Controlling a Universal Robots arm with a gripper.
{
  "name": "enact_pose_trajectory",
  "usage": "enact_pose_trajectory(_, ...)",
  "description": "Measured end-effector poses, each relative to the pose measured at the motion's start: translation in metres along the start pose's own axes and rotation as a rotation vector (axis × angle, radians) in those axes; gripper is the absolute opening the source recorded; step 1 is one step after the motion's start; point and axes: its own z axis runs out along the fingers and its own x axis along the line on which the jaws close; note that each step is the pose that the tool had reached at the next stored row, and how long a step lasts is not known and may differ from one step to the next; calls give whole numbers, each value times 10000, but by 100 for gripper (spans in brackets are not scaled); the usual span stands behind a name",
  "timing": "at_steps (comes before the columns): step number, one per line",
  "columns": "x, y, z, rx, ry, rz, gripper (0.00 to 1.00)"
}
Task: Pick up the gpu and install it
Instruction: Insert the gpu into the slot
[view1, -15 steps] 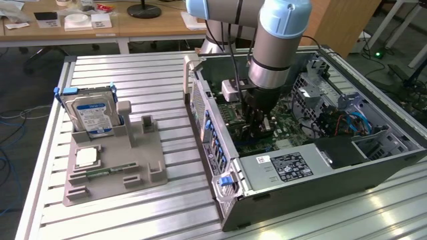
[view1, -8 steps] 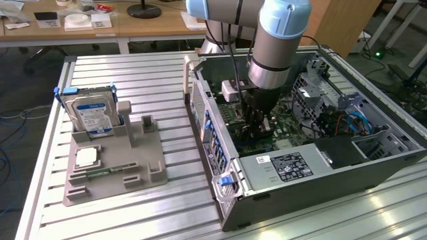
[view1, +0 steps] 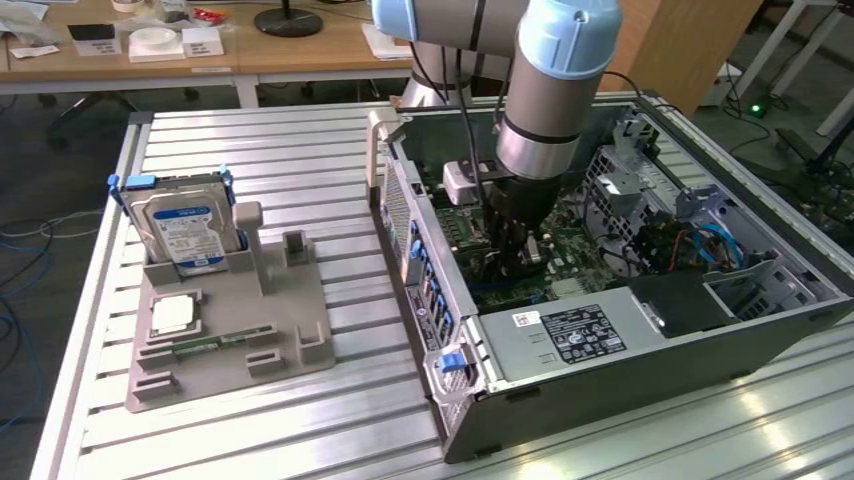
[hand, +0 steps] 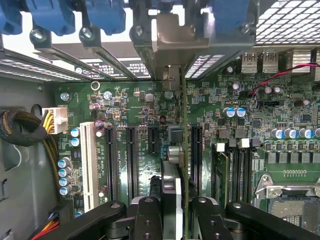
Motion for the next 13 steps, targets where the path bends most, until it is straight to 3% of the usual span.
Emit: enact_pose_trajectory(13,-1,1,4,1,-5,1,28)
